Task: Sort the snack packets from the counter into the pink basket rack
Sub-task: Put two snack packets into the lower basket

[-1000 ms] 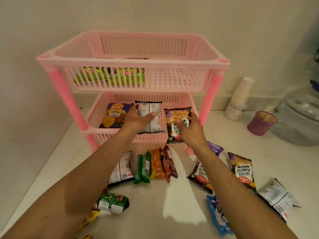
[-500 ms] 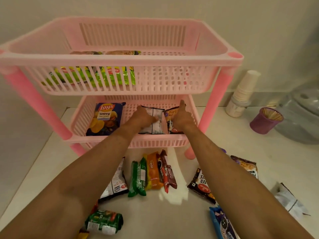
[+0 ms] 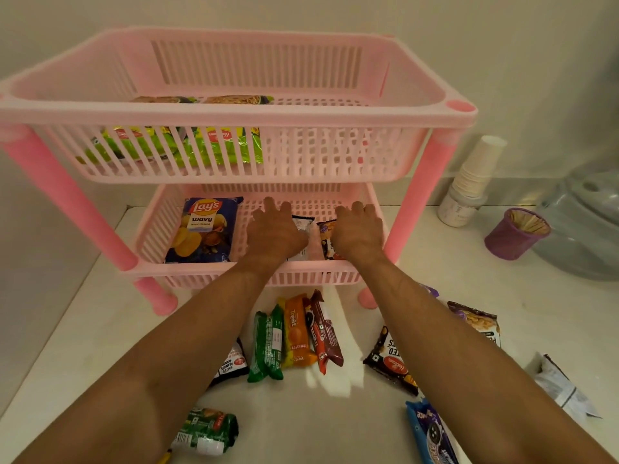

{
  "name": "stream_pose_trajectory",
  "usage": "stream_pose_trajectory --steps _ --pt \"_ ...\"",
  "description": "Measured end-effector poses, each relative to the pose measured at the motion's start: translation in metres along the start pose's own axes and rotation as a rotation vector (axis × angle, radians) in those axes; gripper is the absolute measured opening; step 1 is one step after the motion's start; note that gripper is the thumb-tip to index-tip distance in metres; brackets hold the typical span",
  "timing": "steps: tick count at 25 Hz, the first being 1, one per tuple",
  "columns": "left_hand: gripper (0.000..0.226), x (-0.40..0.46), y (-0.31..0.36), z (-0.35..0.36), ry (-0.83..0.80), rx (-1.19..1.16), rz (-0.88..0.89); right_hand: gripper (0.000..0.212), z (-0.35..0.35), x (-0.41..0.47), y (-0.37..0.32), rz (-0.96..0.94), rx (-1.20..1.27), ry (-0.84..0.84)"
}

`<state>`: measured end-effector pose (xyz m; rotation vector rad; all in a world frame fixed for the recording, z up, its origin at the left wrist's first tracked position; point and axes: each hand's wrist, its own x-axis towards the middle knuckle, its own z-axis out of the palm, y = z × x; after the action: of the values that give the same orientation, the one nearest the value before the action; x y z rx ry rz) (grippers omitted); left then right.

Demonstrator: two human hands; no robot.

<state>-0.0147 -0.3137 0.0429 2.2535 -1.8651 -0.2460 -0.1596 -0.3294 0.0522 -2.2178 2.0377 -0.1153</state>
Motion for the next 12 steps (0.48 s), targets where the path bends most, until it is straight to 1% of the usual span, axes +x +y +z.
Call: stream_pose_trajectory --steps 2,4,6,9,12 --pt "0.056 -0.0006 0.0006 0.0016 0.009 0.018 0.036 0.039 -0.0006 0.004 0.0026 0.007 0.016 -0.116" --pt "0.05 0.0006 -0.0016 0.0026 -0.038 -0.007 0.047 0.04 -0.0004 0.0044 0.0051 0.039 0.083 -0.224" --pt "0.054 0.0035 -0.0039 0.0024 -0.083 -0.008 0.045 0.041 -0.001 0.0046 0.0055 0.014 0.083 -0.226" --pt "0.059 0.0059 -0.0037 0.0011 -0.128 0.013 0.029 0.039 -0.0031 0.0047 0.0043 -0.035 0.049 -0.179" --pt "0.058 0.0054 -0.0075 -0.005 -0.151 -0.021 0.053 0.043 -0.0056 0.0023 0.0034 -0.033 0.048 -0.175"
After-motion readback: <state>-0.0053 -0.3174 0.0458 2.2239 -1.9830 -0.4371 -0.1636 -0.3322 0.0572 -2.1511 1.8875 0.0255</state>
